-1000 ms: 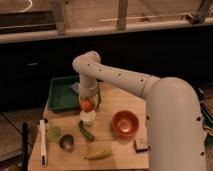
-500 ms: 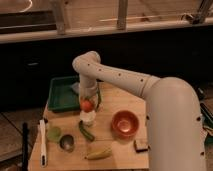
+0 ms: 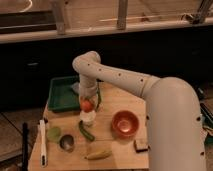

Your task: Place apple in paper cup

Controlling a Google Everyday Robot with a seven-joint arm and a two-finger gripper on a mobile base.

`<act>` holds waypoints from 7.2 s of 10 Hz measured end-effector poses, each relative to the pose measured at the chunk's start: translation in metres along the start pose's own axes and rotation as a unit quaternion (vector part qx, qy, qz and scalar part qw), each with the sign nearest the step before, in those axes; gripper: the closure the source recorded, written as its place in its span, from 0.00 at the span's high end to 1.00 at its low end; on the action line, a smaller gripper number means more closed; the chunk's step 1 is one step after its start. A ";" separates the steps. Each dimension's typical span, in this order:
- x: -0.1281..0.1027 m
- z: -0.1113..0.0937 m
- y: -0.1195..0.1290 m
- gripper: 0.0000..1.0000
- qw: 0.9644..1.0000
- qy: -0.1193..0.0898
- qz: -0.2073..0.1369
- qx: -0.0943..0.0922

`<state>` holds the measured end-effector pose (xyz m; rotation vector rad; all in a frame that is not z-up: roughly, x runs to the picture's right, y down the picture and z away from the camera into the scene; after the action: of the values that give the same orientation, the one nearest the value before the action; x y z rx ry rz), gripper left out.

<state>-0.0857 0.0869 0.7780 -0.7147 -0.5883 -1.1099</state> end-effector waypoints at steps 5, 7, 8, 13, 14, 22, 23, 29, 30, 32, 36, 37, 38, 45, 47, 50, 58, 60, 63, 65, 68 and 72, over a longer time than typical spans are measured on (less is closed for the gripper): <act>0.000 0.000 0.000 0.38 1.000 -0.001 0.003 0.000; 0.000 0.000 0.000 0.38 1.000 -0.001 0.003 0.000; 0.000 0.000 0.000 0.38 1.000 -0.001 0.003 0.000; 0.000 0.000 0.001 0.38 1.000 -0.002 0.006 0.000; 0.000 0.000 0.000 0.38 1.000 -0.002 0.007 0.000; -0.001 0.001 0.001 0.38 1.000 -0.003 0.013 0.000; -0.001 0.001 0.001 0.38 1.000 -0.003 0.013 0.000; -0.001 0.001 0.001 0.38 1.000 -0.003 0.017 -0.001; -0.001 0.001 0.001 0.38 1.000 -0.003 0.018 -0.001; -0.001 0.001 0.001 0.43 1.000 -0.003 0.019 0.000; -0.001 0.001 0.001 0.44 1.000 -0.002 0.022 0.000; -0.001 0.001 0.001 0.44 1.000 -0.002 0.022 0.000; -0.001 0.001 0.001 0.44 1.000 -0.002 0.023 0.000; -0.001 0.001 0.001 0.44 1.000 -0.002 0.026 0.001; -0.001 0.001 0.001 0.44 1.000 -0.002 0.027 0.001; -0.001 0.001 0.001 0.44 1.000 -0.001 0.029 0.001; -0.003 0.002 0.000 0.77 1.000 -0.002 0.028 -0.005; -0.005 0.001 -0.002 0.80 1.000 -0.001 0.024 -0.008; -0.006 0.000 -0.002 0.80 1.000 0.001 0.018 -0.009; -0.008 -0.002 -0.001 0.80 1.000 0.003 0.015 -0.009; -0.010 -0.005 0.000 0.80 1.000 0.010 0.012 -0.006; -0.010 -0.005 -0.001 0.80 1.000 0.010 0.012 -0.006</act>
<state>-0.0892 0.0887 0.7676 -0.7184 -0.5544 -1.0983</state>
